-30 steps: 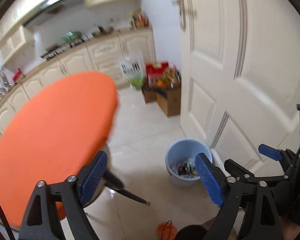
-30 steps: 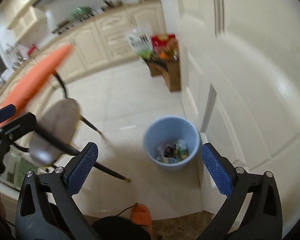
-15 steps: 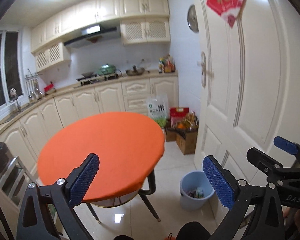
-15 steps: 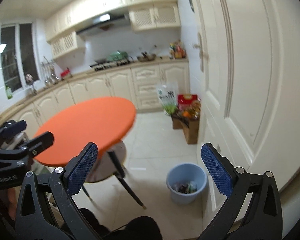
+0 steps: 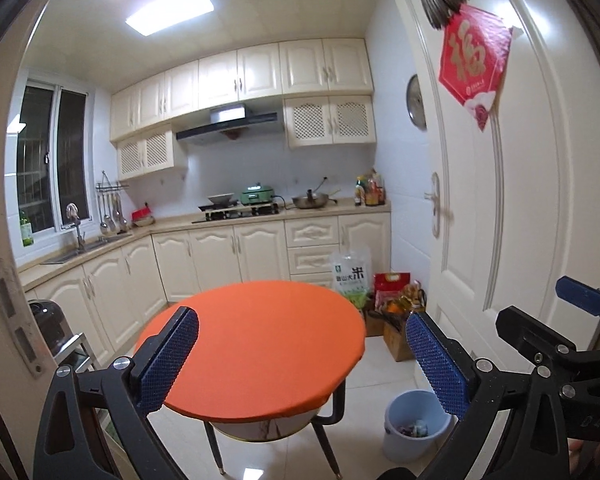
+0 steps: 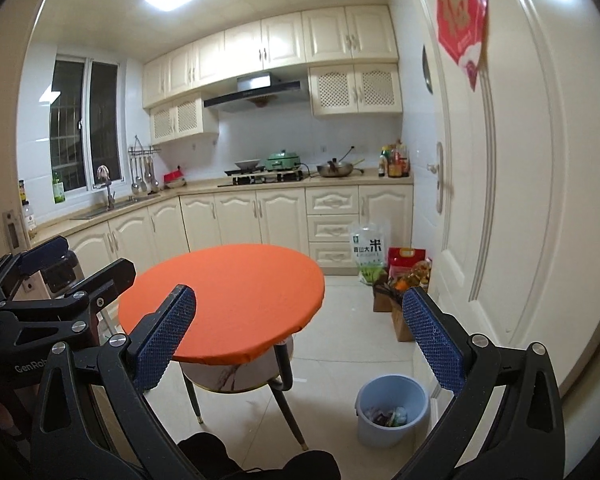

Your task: Collect trash

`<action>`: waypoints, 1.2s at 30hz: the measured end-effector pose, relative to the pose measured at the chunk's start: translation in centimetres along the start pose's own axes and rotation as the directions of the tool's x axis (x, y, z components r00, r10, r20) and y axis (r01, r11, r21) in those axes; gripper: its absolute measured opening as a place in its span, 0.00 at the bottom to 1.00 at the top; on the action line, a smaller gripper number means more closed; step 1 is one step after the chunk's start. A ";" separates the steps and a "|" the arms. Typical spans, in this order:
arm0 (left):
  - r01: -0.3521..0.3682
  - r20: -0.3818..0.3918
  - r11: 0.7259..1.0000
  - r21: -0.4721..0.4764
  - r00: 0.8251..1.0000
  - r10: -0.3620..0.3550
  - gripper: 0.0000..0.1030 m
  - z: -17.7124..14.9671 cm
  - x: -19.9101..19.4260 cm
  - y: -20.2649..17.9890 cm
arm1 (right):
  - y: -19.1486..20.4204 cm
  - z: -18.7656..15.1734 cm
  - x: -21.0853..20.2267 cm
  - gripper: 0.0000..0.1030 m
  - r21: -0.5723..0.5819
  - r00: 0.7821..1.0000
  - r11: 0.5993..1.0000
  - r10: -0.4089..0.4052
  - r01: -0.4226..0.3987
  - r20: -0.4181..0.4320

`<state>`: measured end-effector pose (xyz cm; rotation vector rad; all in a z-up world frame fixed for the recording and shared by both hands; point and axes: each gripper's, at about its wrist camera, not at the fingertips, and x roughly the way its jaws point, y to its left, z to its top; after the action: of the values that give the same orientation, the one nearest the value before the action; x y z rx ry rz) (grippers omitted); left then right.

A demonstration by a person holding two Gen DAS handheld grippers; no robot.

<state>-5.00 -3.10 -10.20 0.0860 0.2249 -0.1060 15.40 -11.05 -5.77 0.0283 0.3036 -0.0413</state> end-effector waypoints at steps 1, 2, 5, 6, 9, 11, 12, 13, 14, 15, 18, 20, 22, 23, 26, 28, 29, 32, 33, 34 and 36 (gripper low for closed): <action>-0.001 0.004 1.000 -0.002 1.000 0.001 0.99 -0.3 -0.6 0.0 | -0.3 -0.1 -0.4 1.00 -0.004 1.000 1.000 -0.001 0.001 0.002; 0.000 0.004 1.000 -0.005 1.000 0.000 0.99 -0.4 -0.1 -0.3 | -0.2 0.0 -0.6 1.00 -0.009 1.000 1.000 -0.005 0.005 0.006; 0.001 0.002 1.000 -0.012 1.000 -0.001 0.99 -0.6 0.0 -0.2 | -0.3 0.1 -1.0 1.00 -0.012 1.000 1.000 -0.004 0.004 0.013; -0.001 0.003 1.000 -0.012 1.000 0.001 0.99 -0.6 0.0 -0.1 | -0.4 -0.2 -1.0 1.00 -0.010 1.000 1.000 -0.002 0.002 0.015; -0.017 0.007 1.000 -0.014 1.000 0.017 0.99 -0.4 0.2 0.0 | -0.5 -0.2 -1.1 1.00 -0.005 1.000 1.000 0.007 -0.007 0.026; -0.027 0.010 1.000 -0.015 1.000 0.027 0.99 -0.3 0.2 0.2 | -0.4 -0.1 -1.0 1.00 -0.006 1.000 1.000 0.008 -0.008 0.028; -0.026 0.010 1.000 -0.017 1.000 0.026 0.99 -0.2 0.3 0.3 | -0.5 -0.1 -1.0 1.00 -0.005 0.999 1.000 0.011 -0.010 0.030; -0.025 0.009 1.000 -0.018 1.000 0.025 0.99 -0.1 0.4 0.5 | -0.9 0.0 -0.8 1.00 -0.004 0.999 1.000 0.013 -0.013 0.029; -0.022 0.007 1.000 -0.019 1.000 0.022 0.99 0.1 0.7 0.6 | -1.0 -0.1 -0.7 1.00 -0.002 1.000 1.000 0.013 -0.013 0.028; -0.020 0.007 1.000 -0.020 1.000 0.021 0.99 0.3 1.0 0.7 | -0.9 -0.1 -0.8 1.00 -0.004 0.999 1.000 0.011 -0.011 0.030; -0.025 0.016 1.000 -0.019 1.000 0.025 0.99 0.9 1.5 0.8 | -1.2 -0.2 -0.8 1.00 -0.003 0.999 1.000 0.011 -0.011 0.038; -0.032 0.025 0.999 -0.017 0.999 0.033 0.99 1.0 1.5 0.8 | -1.2 -0.3 -0.9 1.00 -0.007 0.999 1.000 0.005 -0.005 0.047; -0.035 0.037 0.999 -0.016 0.999 0.035 0.99 1.0 1.4 0.9 | -1.3 -0.3 -1.0 1.00 -0.010 0.998 1.000 0.002 -0.001 0.056; -0.032 0.040 0.999 -0.016 0.999 0.033 0.99 1.0 1.4 1.0 | -1.4 -0.4 -1.1 1.00 -0.010 0.998 1.000 0.002 -0.002 0.058; -0.027 0.042 0.999 -0.020 0.999 0.028 0.99 0.8 1.5 1.2 | -1.5 -0.4 -1.1 1.00 -0.009 0.998 1.000 0.004 -0.003 0.061; -0.027 0.044 0.999 -0.020 0.999 0.027 0.99 0.8 1.6 1.4 | -1.6 -0.5 -1.1 1.00 -0.010 0.998 1.000 0.003 -0.002 0.065; -0.027 0.044 0.999 -0.018 0.999 0.027 0.99 0.7 1.5 1.5 | -1.6 -0.5 -1.1 1.00 -0.009 0.998 1.000 0.004 -0.003 0.064; -0.029 0.043 0.999 -0.019 0.999 0.030 0.99 0.4 1.7 1.5 | -1.6 -0.6 -1.1 1.00 -0.008 0.998 1.000 0.006 -0.006 0.062; -0.028 0.043 0.999 -0.019 0.999 0.029 0.99 0.0 1.6 1.7 | -1.6 -0.6 -1.1 1.00 -0.007 0.998 1.000 0.006 -0.005 0.060; -0.027 0.043 0.999 -0.018 0.999 0.027 0.99 -0.1 1.7 1.9 | -1.6 -0.6 -1.1 1.00 -0.007 0.998 1.000 0.005 -0.005 0.060; -0.024 0.045 1.000 -0.021 0.999 0.025 0.99 0.0 1.8 2.0 | -1.6 -0.5 -1.1 1.00 -0.006 0.998 1.000 0.007 -0.006 0.060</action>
<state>-3.05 -1.28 -10.48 0.0662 0.1793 -0.0816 14.10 -12.61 -5.99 0.0222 0.2436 -0.0348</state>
